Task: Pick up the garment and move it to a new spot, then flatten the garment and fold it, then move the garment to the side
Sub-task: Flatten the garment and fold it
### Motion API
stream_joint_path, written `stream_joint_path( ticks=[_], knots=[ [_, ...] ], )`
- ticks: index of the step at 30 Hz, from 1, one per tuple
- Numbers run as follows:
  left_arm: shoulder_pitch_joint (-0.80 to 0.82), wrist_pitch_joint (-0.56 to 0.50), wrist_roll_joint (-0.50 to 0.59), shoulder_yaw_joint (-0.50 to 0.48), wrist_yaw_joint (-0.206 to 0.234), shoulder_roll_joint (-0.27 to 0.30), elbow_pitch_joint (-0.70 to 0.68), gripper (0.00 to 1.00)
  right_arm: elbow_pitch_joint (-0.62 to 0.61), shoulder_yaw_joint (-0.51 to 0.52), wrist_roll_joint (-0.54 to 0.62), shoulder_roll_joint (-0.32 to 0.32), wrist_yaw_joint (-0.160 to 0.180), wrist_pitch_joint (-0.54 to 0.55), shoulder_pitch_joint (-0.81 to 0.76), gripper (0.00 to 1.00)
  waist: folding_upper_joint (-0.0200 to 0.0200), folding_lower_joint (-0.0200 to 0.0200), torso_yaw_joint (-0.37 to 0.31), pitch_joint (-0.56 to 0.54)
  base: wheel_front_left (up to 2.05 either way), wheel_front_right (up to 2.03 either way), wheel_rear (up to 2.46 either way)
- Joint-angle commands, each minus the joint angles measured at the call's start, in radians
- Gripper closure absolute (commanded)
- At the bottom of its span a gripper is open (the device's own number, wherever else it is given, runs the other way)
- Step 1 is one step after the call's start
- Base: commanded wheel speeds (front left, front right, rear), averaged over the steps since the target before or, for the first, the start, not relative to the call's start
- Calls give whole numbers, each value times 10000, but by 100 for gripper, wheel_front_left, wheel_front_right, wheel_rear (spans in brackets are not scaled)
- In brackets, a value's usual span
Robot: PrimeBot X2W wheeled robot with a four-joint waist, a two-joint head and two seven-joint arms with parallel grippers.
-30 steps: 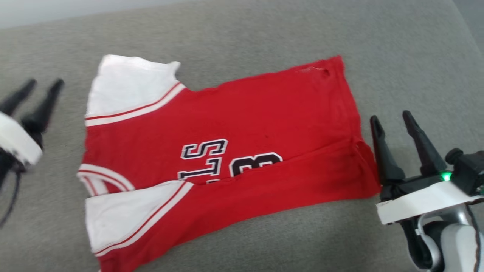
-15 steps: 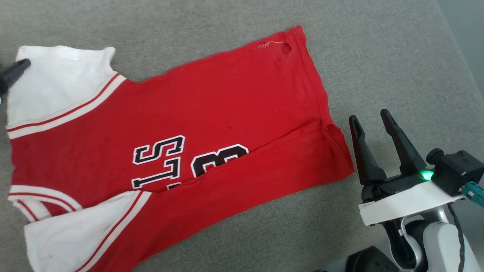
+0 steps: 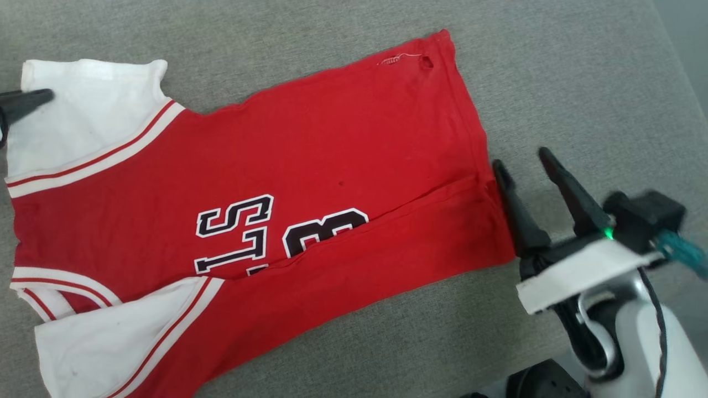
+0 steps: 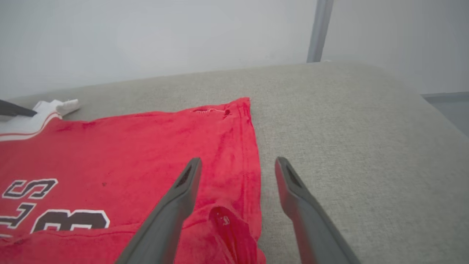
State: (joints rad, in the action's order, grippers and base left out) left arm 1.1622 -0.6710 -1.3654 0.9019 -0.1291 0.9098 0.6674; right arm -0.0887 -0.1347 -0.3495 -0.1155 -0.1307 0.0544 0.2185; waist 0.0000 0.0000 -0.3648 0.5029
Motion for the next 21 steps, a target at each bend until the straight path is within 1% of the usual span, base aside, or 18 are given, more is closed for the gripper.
stream_joint_path(
  ticks=[1, 5, 9, 10, 15, 18, 21],
  knots=[
    [-154, 76, 33, 251, -21, -232, -25, 100, 159, -220, -38, -274, 0, 478, 523, 0, 0, 0, 64, 65, 0, 0, 0],
    [99, 374, 298, 451, -22, -336, -178, 100, 787, -660, -449, -819, 1, 2009, 1894, 0, 0, 0, 272, 200, 0, 0, 0],
    [435, 587, 408, 638, -22, -535, -386, 100, 1865, -907, -1106, -1258, 1, 4030, 3630, 0, 0, 0, 588, 370, 0, 0, 0],
    [435, 587, 408, 638, -22, -535, -386, 100, 1865, -907, -1106, -1258, 1, 4030, 3630, 0, 0, 0, 588, 370, 0, 0, 0],
    [846, 676, 441, 917, -22, -706, -615, 100, 3441, -716, -1460, -1344, 1, 6036, 5752, 0, 0, 0, 954, 637, 0, 0, 0],
    [1035, 783, 342, 1059, -23, -814, -779, 100, 4316, -547, -1321, -1240, 0, 6687, 6766, 0, 0, 0, 1129, 757, 0, 0, 0],
    [1171, 914, 272, 1233, -23, -886, -914, 100, 5196, -434, -1116, -1107, 1, 7184, 7369, 0, 0, 0, 1262, 850, 0, 0, 0]
  ],
)
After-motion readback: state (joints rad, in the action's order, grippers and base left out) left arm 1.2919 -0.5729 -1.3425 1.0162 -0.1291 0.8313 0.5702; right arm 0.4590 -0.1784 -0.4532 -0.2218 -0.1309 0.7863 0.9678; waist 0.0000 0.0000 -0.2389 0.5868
